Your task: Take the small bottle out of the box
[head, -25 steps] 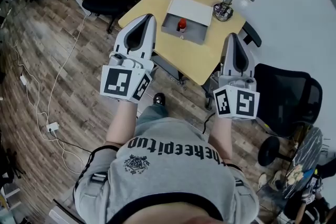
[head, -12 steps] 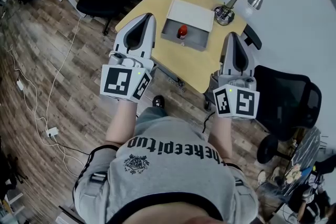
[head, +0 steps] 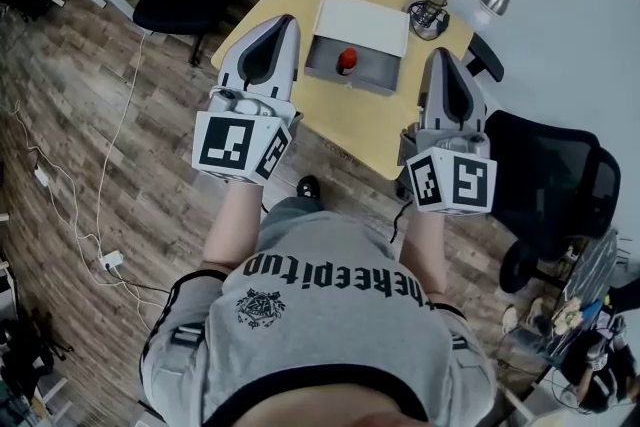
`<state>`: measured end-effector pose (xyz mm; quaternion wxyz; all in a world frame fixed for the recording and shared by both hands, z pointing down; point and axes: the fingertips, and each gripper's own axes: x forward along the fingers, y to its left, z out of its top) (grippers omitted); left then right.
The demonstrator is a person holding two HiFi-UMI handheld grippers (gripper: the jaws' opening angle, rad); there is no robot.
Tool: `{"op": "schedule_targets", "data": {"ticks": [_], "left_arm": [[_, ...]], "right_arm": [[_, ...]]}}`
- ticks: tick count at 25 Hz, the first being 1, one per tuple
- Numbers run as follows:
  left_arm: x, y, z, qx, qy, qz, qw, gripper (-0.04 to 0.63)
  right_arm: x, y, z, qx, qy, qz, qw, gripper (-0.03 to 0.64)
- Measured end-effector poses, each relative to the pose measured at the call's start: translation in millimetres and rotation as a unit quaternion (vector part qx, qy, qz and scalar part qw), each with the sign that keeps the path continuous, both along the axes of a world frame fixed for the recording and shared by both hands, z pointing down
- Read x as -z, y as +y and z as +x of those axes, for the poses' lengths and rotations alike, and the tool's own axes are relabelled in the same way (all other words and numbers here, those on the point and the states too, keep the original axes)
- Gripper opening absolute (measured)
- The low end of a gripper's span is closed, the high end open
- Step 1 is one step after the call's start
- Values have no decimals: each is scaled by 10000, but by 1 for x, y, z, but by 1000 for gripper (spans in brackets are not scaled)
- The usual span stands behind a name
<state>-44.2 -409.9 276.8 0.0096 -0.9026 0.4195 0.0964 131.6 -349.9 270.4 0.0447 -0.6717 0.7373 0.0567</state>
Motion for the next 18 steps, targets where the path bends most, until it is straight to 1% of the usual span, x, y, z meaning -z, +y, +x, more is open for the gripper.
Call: {"op": "schedule_targets", "data": {"ticks": [6, 11, 14, 18], "left_arm": [[-22, -32, 18, -222, -277, -214, 9991, 3], [-50, -51, 35, -453, -532, -449, 9965, 3], [-72, -60, 43, -602, -725, -655, 9934, 4], [-103, -70, 56, -783, -1061, -908, 9871, 3]], "right_arm": [[-20, -30, 9, -128, -105, -269, 9995, 0], [-39, -47, 12, -167, -164, -486, 9985, 0], [-50, -54, 13, -207, -196, -621, 9977, 2], [-63, -63, 14, -247, -246, -793, 9962, 2]]}}
